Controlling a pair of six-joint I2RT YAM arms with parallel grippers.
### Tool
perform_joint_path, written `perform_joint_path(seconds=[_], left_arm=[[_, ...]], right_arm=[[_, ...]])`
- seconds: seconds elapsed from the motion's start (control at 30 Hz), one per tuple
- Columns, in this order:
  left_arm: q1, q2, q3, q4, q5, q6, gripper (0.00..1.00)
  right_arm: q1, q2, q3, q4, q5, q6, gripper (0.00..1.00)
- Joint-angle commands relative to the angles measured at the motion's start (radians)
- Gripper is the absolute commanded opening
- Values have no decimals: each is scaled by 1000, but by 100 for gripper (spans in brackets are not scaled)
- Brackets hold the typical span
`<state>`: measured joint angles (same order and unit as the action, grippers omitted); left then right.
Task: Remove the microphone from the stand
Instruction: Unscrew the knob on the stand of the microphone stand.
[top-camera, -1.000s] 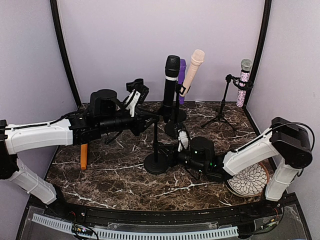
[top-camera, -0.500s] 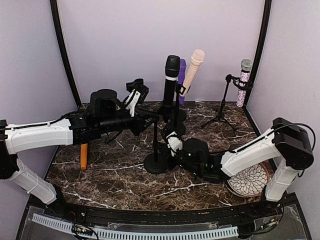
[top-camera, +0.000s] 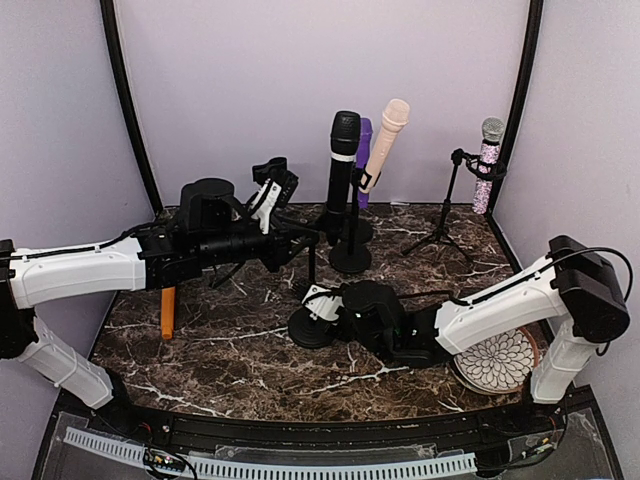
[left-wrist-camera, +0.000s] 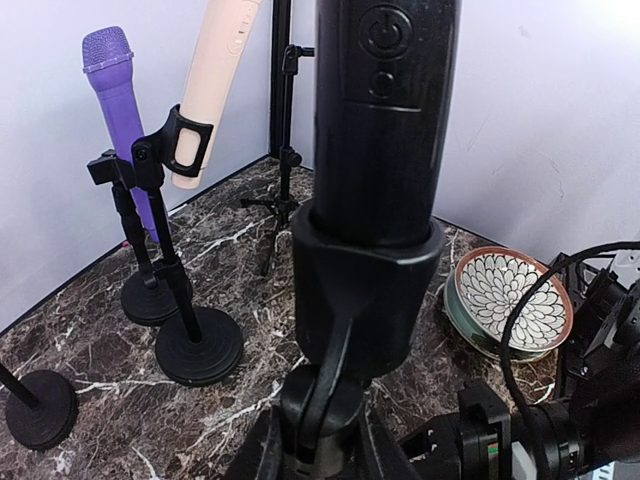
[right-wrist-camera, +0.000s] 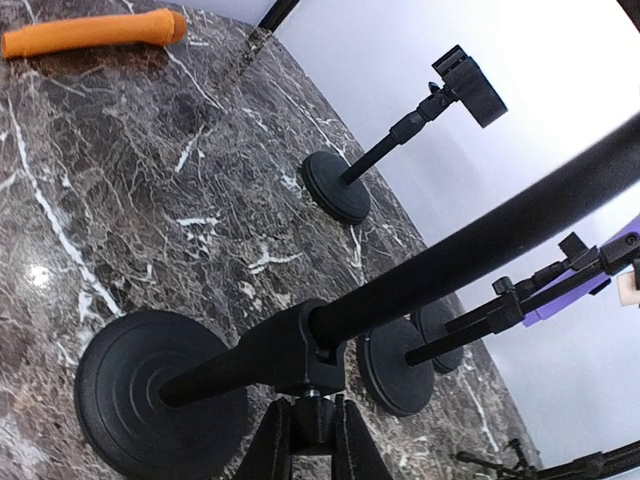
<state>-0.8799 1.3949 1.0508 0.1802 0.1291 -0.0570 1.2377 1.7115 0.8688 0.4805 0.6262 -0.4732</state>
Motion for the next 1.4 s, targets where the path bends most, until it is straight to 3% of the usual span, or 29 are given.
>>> perform_joint_path(seconds=[0.0,0.17,0.3,0.33,0.4,0.43,0.5,0.63,0.83,1.0,1.1,1.23,1.37], left_arm=[[-6,23,3,-94,31,-33,11],[-7,24,3,-96,31,-34,11],[-7,24,3,-96,28,-32,11],[-7,24,3,-96,28,-32,11],[-6,23,3,-96,28,-32,10],[-7,22,2,-96,27,-32,11],[-6,21,3,-95,27,-33,11],[-6,19,2,-94,25,-32,11],[-7,19,-1,-87,30,-39,11],[-7,22,-3,-86,35,-44,11],[-7,18,-3,-85,41,-48,11],[-7,15,-5,-85,41,-49,11],[-6,13,-4,-87,42,-49,11]], right_arm=[[44,27,42,-25,90,-241,0],[65,40,51,-12,111,-340,0],[66,18,48,16,97,-286,0],[65,4,42,25,89,-254,8],[61,-29,34,23,66,-160,38],[60,-45,29,10,54,-105,48],[60,-86,8,-4,40,13,58],[59,-194,-81,-30,22,279,67],[28,-360,-212,-32,-67,794,69],[-63,-396,-235,-96,-163,1343,68],[-93,-401,-296,-14,-231,1618,66],[-101,-361,-325,77,-282,1805,66],[-101,-262,-306,219,-356,1884,65]])
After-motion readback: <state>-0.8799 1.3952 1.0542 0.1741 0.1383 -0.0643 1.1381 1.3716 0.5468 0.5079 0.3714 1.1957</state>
